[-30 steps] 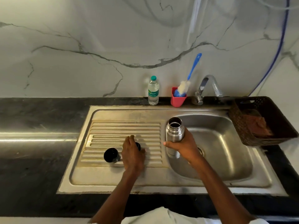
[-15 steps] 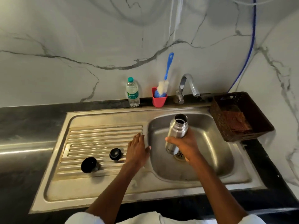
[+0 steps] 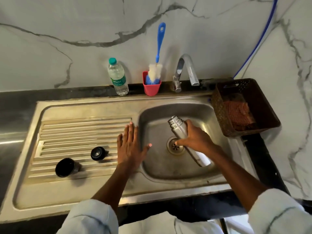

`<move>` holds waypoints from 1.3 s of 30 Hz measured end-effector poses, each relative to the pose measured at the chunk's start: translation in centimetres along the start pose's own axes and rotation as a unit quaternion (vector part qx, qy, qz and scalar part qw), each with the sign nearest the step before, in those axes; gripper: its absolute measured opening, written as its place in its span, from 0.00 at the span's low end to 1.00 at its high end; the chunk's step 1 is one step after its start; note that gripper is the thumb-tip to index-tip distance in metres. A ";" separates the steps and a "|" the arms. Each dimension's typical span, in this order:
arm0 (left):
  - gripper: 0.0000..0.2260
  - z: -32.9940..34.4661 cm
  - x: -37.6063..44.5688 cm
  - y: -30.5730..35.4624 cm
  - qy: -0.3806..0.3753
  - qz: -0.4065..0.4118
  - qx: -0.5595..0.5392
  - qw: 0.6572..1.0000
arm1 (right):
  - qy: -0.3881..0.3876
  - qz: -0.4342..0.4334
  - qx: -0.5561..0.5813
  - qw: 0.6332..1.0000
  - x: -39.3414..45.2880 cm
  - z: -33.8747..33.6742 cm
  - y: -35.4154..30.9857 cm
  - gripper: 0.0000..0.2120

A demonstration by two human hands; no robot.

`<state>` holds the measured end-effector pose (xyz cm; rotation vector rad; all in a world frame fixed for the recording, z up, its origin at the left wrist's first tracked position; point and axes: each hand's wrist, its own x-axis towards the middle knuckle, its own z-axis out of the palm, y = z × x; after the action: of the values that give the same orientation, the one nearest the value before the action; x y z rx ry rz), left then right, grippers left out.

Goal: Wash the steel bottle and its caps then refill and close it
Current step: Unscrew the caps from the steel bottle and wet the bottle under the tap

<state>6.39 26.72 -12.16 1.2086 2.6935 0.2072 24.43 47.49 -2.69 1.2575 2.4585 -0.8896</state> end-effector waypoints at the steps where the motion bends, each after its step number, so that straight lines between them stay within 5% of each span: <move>1: 0.45 0.1 0.0 0.1 0.010 0.000 0.001 1.000 | -0.023 0.004 -0.055 0.998 0.6 -0.2 0.4 0.39; 8: 0.42 0.1 -0.1 0.0 0.019 -0.006 0.003 1.000 | -0.066 -0.021 -0.261 0.963 3.1 0.0 1.6 0.32; 27: 0.37 -0.1 -0.2 -0.3 0.031 -0.014 -0.035 0.999 | -0.135 0.027 -0.411 0.901 4.6 -1.8 -3.8 0.34; 32: 0.36 0.0 -0.2 -0.3 0.028 -0.017 -0.037 0.999 | -0.082 0.003 -0.275 0.958 3.7 -4.2 -4.3 0.27; 34: 0.36 0.0 -0.3 -0.3 0.030 -0.017 -0.040 0.999 | -0.155 0.073 -0.189 0.967 3.2 -4.3 -4.3 0.28; 36: 0.36 -0.1 -0.2 -0.3 0.028 -0.015 -0.047 0.998 | -0.238 0.166 -0.050 0.956 3.0 -4.1 -3.8 0.29; 39: 0.36 0.0 -0.2 -0.4 0.027 -0.015 -0.051 0.998 | -0.246 0.250 0.188 0.917 2.8 -4.2 -3.1 0.34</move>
<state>6.20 26.30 -12.19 1.1500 2.7078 0.3734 20.56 50.47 0.57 1.4586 1.5239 -1.3553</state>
